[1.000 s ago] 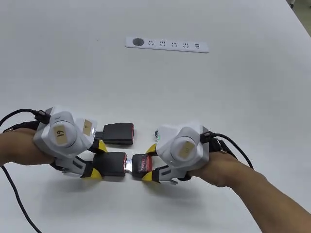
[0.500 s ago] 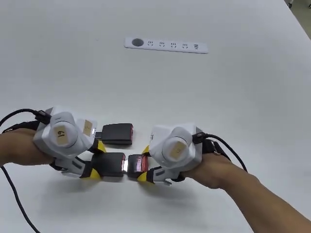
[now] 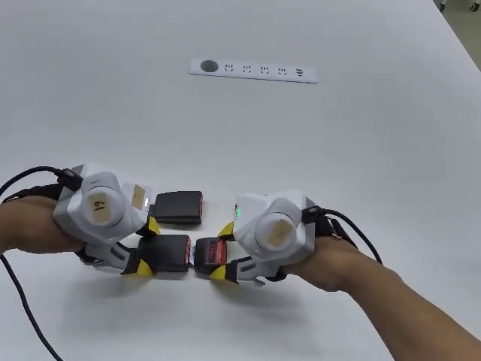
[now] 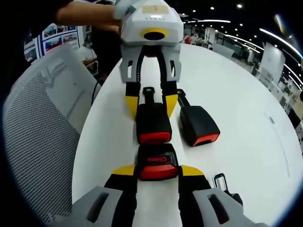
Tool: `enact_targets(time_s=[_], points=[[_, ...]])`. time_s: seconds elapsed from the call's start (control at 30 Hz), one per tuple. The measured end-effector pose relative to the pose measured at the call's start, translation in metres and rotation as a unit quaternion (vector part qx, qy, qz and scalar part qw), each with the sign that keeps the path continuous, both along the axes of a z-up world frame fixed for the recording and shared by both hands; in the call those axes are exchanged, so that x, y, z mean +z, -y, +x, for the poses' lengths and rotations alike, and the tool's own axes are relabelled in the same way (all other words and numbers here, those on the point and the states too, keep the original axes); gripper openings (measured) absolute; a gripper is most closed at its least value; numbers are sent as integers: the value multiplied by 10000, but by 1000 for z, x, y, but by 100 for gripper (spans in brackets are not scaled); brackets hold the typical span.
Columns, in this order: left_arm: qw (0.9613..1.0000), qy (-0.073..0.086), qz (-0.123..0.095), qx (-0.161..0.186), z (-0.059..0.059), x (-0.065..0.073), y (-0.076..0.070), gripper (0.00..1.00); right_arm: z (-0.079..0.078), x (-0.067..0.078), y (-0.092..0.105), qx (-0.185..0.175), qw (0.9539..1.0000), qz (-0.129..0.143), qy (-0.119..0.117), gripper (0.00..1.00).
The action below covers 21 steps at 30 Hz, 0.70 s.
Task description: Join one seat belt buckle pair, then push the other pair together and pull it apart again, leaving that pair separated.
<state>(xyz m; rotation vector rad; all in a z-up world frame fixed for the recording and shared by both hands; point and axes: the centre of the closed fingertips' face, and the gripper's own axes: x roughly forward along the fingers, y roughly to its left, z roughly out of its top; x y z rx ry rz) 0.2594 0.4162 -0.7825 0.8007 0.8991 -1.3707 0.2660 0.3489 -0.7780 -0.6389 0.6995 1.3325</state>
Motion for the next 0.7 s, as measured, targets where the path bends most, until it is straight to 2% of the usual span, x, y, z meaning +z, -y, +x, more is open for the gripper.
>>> enact_targets(time_s=[0.1,0.27,0.43,0.6,0.7], points=[[10000,-10,8,33,0,0,-1,32,0,0,1,37,10000,-21,31,29],[9999,-86,-75,53,-4,0,-1,32,-1,1,1,65,9998,207,-12,29],[9997,-138,-103,146,-5,1,0,32,-6,1,-1,67,9999,130,24,29],[9999,-81,-90,47,-5,0,1,32,-5,0,1,-24,9999,129,-84,30],[10000,-24,-86,-18,-5,1,1,33,-6,1,0,23,9999,155,-33,31]])
